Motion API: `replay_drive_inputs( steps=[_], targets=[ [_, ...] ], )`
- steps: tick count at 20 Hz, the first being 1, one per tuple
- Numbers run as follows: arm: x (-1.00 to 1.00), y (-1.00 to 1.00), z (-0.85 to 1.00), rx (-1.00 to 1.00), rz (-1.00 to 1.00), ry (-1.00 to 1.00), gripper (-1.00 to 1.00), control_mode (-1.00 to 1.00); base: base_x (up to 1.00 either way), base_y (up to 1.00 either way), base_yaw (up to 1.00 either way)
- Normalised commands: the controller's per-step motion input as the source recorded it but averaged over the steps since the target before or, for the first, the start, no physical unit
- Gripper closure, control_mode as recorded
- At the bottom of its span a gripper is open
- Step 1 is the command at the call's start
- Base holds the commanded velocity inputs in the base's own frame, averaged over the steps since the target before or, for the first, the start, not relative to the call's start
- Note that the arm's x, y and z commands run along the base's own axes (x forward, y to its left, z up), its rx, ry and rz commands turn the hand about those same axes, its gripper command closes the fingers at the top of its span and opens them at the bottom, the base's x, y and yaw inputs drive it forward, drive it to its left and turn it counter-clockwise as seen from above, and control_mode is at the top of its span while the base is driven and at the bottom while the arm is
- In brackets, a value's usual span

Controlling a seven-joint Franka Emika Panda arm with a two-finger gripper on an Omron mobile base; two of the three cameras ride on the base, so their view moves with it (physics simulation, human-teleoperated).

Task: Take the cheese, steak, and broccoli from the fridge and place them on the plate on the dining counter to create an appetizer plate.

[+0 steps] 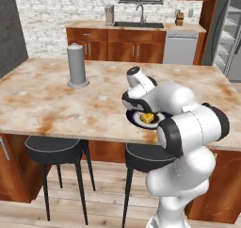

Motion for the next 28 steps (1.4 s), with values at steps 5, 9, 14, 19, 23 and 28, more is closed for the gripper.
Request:
replay_drive_inputs(
  steps=[5, 9, 14, 19, 23, 28],
  targets=[
    [0.76, 0.0, -0.32, 0.0, -0.01, 0.02, 1.0, -1.0, 0.0, 0.0, 0.0],
    [0.57, -0.08, -0.47, 0.0, 0.0, 0.0, 1.0, -1.0, 0.0, 0.0, 0.0],
    [0.52, -0.22, -0.49, 0.0, 0.0, 0.0, 1.0, -1.0, 0.0, 0.0, 0.0],
    [0.38, -0.05, -0.41, 0.0, 0.0, 0.0, 1.0, -1.0, 0.0, 0.0, 0.0],
    [0.35, 0.0, -0.34, 0.0, 0.0, 0.0, 1.0, -1.0, 0.0, 0.0, 0.0],
    [0.41, -0.07, -0.32, 0.0, 0.0, 0.0, 1.0, -1.0, 0.0, 0.0, 0.0]
  ],
)
